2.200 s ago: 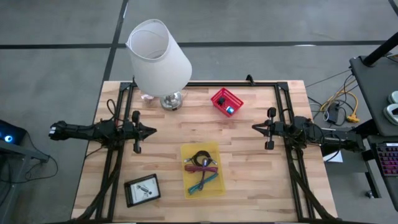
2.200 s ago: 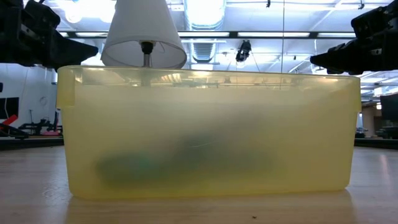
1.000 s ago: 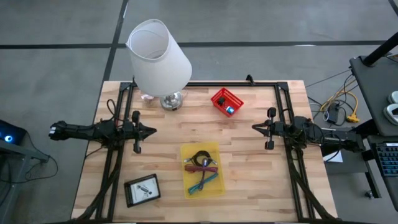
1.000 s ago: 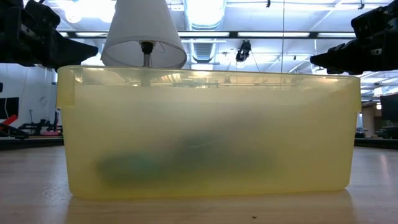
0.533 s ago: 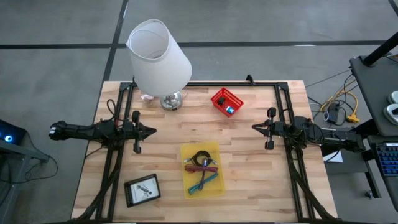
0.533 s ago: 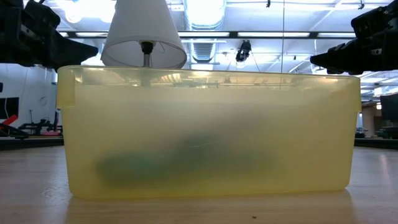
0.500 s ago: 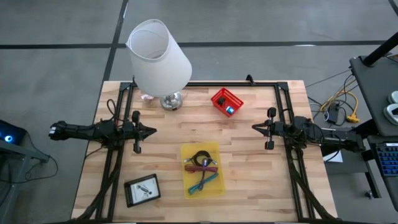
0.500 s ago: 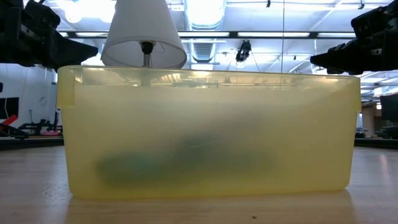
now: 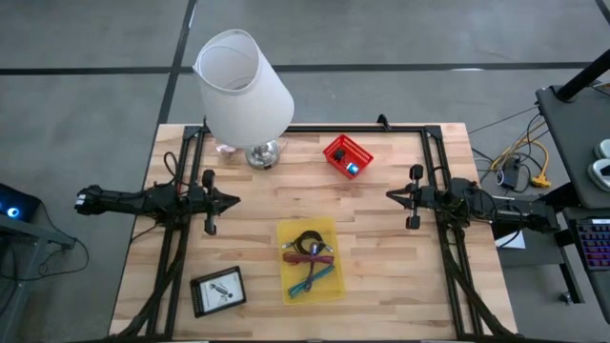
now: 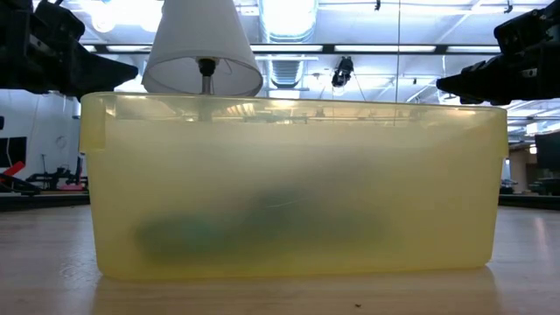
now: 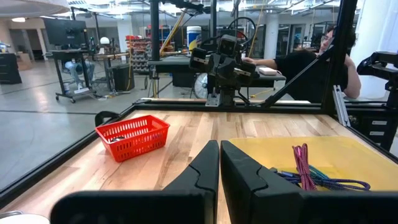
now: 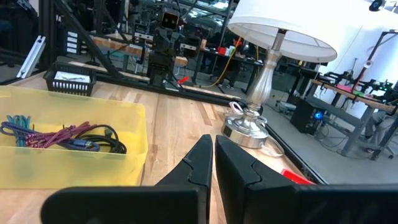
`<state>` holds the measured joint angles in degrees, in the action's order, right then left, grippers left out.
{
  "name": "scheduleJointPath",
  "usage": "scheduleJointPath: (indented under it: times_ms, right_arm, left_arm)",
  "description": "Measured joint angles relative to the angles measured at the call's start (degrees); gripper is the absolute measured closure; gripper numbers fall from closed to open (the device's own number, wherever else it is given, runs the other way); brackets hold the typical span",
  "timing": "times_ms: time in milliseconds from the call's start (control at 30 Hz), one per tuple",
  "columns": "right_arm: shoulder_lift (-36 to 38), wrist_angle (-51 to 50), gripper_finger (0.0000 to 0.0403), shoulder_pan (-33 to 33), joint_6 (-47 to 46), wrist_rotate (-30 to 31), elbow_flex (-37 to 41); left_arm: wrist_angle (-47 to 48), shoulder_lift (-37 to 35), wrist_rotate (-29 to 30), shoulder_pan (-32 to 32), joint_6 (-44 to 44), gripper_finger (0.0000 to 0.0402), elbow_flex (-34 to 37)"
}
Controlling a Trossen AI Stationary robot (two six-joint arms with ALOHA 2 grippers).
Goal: Pick and place items into bin
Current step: Return to Home Position
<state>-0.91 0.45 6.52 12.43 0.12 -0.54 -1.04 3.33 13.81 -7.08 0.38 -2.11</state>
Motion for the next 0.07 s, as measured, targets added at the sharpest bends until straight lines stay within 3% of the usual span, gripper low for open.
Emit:
scheduleJointPath:
  times_ms: [67]
  right_arm:
    - [0.00, 0.00, 0.0394, 0.00, 0.02, 0.00, 0.00]
  left_arm:
    - [0.00, 0.00, 0.01, 0.01, 0.00, 0.0402, 0.00]
